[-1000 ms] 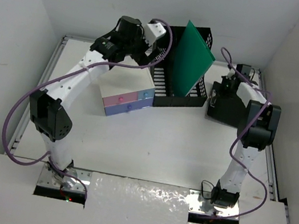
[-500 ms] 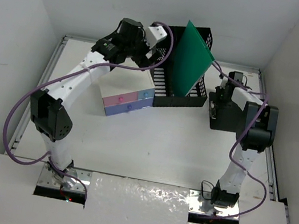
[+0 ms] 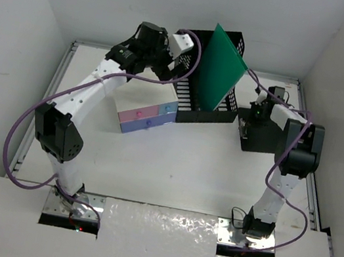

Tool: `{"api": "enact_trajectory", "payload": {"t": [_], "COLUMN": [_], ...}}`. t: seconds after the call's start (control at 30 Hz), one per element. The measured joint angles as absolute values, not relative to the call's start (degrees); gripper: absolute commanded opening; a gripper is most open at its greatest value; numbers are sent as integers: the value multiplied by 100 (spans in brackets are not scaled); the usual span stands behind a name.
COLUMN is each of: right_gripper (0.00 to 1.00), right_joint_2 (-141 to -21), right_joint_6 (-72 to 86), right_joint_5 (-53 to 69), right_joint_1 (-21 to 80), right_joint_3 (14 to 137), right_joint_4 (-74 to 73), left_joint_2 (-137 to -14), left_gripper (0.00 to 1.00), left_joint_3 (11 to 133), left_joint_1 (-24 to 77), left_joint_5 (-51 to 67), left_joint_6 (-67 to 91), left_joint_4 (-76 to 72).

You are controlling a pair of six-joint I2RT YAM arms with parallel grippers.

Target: Organize the desk

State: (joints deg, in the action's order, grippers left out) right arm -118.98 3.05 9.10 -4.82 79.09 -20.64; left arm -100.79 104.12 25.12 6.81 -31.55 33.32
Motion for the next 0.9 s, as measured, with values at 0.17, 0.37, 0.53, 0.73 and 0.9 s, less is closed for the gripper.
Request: {"api": "enact_trajectory", "payload": {"t": [0.17, 0.37, 0.53, 0.73, 0.9], "right_gripper": [0, 0, 0, 0, 0], "right_joint_2": [-11384, -10875, -10359, -9649, -9225], "right_joint_6": [478, 609, 652, 694, 816], "right_joint_5": [1511, 1927, 2095, 2300, 2506], "right_joint_1": [-701, -731, -733, -744, -773], "right_joint_3": [7581, 7800, 7802, 7732, 7384], "right_joint_4": [-2502, -2805, -3122, -3365, -3387], "left_joint_2": [-9922, -9371, -8943, -9059, -9870], "left_gripper": [99, 99, 99, 100, 97], "left_joint_3": [10335, 10057, 9542, 8442, 7496], "left_joint_1": [2714, 3411, 4036, 4984, 5811], "left_joint_5": [932, 1070, 1092, 224, -650], "left_joint_6": [-3597, -4230, -4869, -6143, -7275], "left_joint_4": [3573, 3529, 3249, 2169, 1063]}}
